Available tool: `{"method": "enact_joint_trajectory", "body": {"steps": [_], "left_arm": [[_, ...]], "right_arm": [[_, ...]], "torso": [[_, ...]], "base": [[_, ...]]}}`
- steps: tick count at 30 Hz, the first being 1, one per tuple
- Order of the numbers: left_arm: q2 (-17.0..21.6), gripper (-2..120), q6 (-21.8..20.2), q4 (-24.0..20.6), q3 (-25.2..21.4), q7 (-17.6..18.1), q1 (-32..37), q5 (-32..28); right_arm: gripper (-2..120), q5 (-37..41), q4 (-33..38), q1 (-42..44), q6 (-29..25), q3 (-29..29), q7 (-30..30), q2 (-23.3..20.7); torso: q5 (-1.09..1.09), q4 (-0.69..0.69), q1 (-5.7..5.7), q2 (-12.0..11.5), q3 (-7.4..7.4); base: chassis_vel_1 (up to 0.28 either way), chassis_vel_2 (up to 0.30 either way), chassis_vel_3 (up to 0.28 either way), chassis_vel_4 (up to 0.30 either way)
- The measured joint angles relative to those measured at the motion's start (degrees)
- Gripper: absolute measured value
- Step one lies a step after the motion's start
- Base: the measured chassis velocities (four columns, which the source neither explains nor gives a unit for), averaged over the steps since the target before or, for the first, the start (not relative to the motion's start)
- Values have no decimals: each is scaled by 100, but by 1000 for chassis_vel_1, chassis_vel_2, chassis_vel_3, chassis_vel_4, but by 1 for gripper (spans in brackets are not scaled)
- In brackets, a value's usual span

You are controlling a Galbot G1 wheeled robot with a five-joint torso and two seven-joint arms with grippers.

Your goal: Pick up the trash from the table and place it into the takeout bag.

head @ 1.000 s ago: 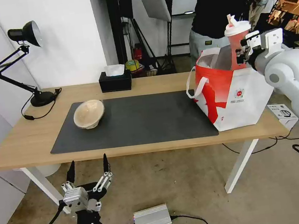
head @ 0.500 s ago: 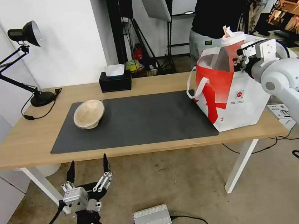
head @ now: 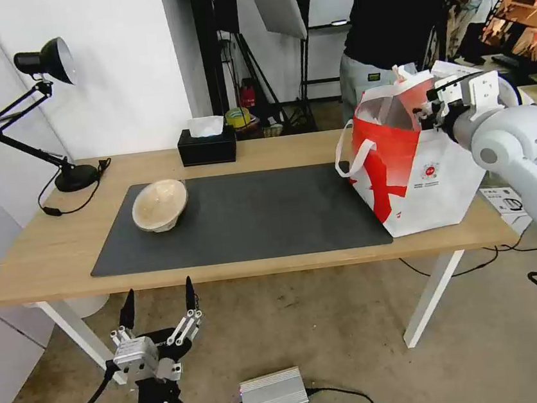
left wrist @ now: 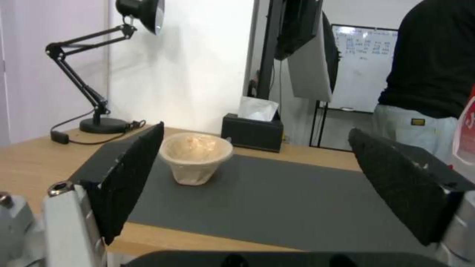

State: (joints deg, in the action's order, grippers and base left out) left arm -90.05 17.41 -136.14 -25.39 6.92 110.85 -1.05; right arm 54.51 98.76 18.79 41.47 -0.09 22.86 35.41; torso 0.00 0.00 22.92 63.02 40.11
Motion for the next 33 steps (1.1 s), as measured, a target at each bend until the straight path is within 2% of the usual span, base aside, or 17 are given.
{"method": "enact_joint_trajectory", "body": {"steps": [2, 4, 6, 8, 12, 15, 30, 31, 33], "left_arm": [[-2, 100, 0, -5, -1, 4, 6, -1], [-5, 100, 0, -5, -1, 5, 8, -1], [-30, 100, 0, -5, 19, 10, 20, 16], [-34, 100, 0, -4, 23, 10, 20, 20], [-35, 100, 1, 4, 30, 10, 20, 27], [-33, 100, 2, 5, 30, 10, 19, 28], [-17, 100, 4, -37, 12, 6, 34, 21], [-18, 100, 4, -40, 12, 5, 40, 21], [-18, 100, 5, -43, 13, 2, 46, 21]], "right_arm": [[58, -3, 5, 3, 0, 2, -1, -1], [60, -4, 6, 1, 0, 2, -2, -1], [73, -5, -9, -76, -1, -12, -25, -5], [77, -5, -14, -88, 0, -13, -28, -5], [96, -36, 12, -63, -1, -12, -54, -18], [100, -47, 24, -44, -1, -2, -59, -22], [100, -59, 126, 14, -6, 120, -78, 16], [100, -29, 154, 30, -93, 197, -43, 79], [100, -24, 191, 71, -738, 243, 159, 203]], "torso": [[0, 0, 0, 0, 0], [0, 0, 0, 0, 0], [0, 0, 0, 0, 0], [0, 0, 0, 0, 0], [0, 0, 0, 0, 0], [0, 0, 0, 0, 0], [0, 0, 0, 0, 0], [0, -1, 0, 0, 0], [0, 1, 0, 0, 0]], "base": [[0, 0, 0, 0], [0, 0, 0, 0], [0, 0, 0, 0], [0, 0, 0, 0], [0, 0, 0, 0], [0, 0, 0, 0], [0, 0, 0, 0], [0, 0, 0, 0], [0, 0, 0, 0]]}}
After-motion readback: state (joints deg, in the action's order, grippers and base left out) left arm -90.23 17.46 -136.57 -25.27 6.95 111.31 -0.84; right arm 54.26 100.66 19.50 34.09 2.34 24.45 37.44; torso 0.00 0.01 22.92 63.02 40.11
